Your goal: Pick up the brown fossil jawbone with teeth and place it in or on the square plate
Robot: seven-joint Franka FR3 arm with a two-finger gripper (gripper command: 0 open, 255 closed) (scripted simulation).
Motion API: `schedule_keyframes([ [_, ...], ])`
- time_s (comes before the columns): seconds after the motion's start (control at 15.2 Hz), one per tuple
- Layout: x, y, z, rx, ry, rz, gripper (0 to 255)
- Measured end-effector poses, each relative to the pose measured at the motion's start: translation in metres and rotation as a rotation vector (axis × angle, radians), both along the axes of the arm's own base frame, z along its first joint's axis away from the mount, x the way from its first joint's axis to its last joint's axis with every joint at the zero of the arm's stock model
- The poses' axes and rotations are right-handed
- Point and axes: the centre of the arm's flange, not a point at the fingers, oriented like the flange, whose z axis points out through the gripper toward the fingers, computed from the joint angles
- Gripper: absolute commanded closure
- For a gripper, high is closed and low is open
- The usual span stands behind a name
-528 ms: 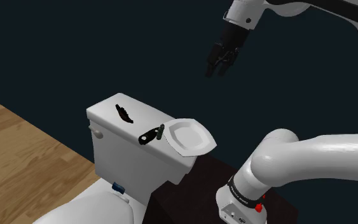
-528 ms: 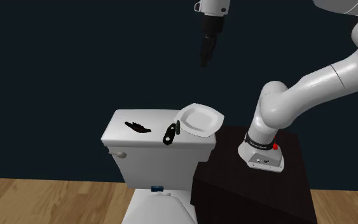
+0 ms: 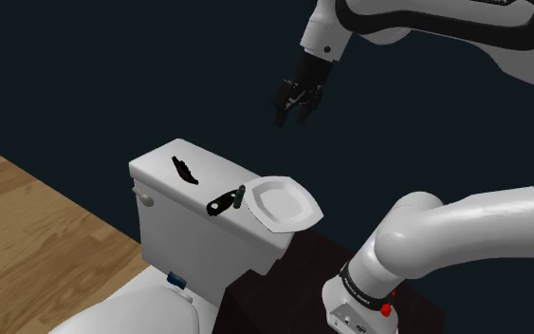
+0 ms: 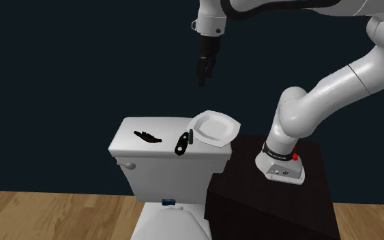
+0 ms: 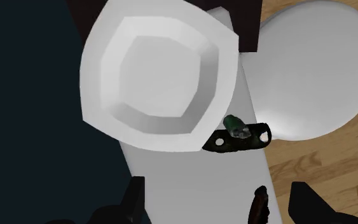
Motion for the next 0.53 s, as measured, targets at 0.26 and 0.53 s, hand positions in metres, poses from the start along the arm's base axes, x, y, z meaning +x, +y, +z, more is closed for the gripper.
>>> schedule_keyframes([
  [0.26, 0.035, 0.024, -0.035, -0.001, 0.001, -0.011, 0],
  [0.53, 0.066, 0.05, -0.068, -0.003, 0.002, -0.021, 0],
])
